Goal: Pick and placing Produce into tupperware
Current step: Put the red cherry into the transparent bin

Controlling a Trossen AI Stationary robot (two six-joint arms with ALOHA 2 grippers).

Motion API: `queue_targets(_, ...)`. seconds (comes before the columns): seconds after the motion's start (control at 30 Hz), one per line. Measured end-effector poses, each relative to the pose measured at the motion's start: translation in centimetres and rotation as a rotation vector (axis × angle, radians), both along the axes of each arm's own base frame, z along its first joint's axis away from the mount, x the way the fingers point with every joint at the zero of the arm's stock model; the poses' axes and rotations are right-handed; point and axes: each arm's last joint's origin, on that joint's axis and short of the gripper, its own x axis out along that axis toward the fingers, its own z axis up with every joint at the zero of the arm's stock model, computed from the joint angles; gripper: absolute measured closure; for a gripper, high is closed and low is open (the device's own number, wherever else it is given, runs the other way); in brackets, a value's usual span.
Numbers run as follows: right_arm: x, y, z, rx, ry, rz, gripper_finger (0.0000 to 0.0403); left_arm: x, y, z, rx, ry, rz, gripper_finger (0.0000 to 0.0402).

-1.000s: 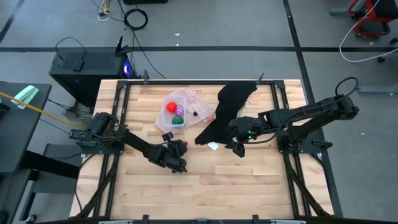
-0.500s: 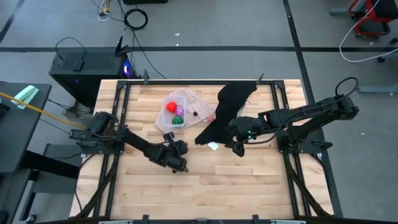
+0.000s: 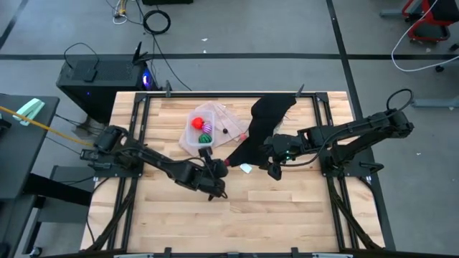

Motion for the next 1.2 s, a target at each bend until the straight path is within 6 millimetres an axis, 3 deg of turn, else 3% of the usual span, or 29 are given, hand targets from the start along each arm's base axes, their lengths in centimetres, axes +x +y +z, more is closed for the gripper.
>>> queue_targets(0.27, 0.0, 0.0, 0.0, -0.005, 0.000, 0.006, 0.0144, -1.0, 4.2, 4.6, 0.038, -0.001, 0.122, 0.0396)
queue_targets(0.5, 0.0, 0.0, -0.2, -0.007, 0.000, 0.008, 0.0144, -4.5, 9.8, 10.3, 0.042, -0.110, 0.271, 0.0396)
queue_targets(0.67, -0.2, 0.0, -0.7, -0.008, 0.009, 0.007, 0.0144, -6.9, 13.1, 13.0, 0.047, -0.106, 0.270, 0.0398)
queue_targets(0.87, -0.2, 0.0, -0.7, -0.012, 0.008, 0.001, 0.0144, -8.7, 16.9, 14.2, 0.005, -0.078, 0.239, 0.0398)
queue_targets(1.2, -0.1, -0.1, -0.7, -0.028, 0.003, -0.014, 0.0144, -9.9, 23.3, 12.7, -0.188, 0.004, 0.173, 0.0397)
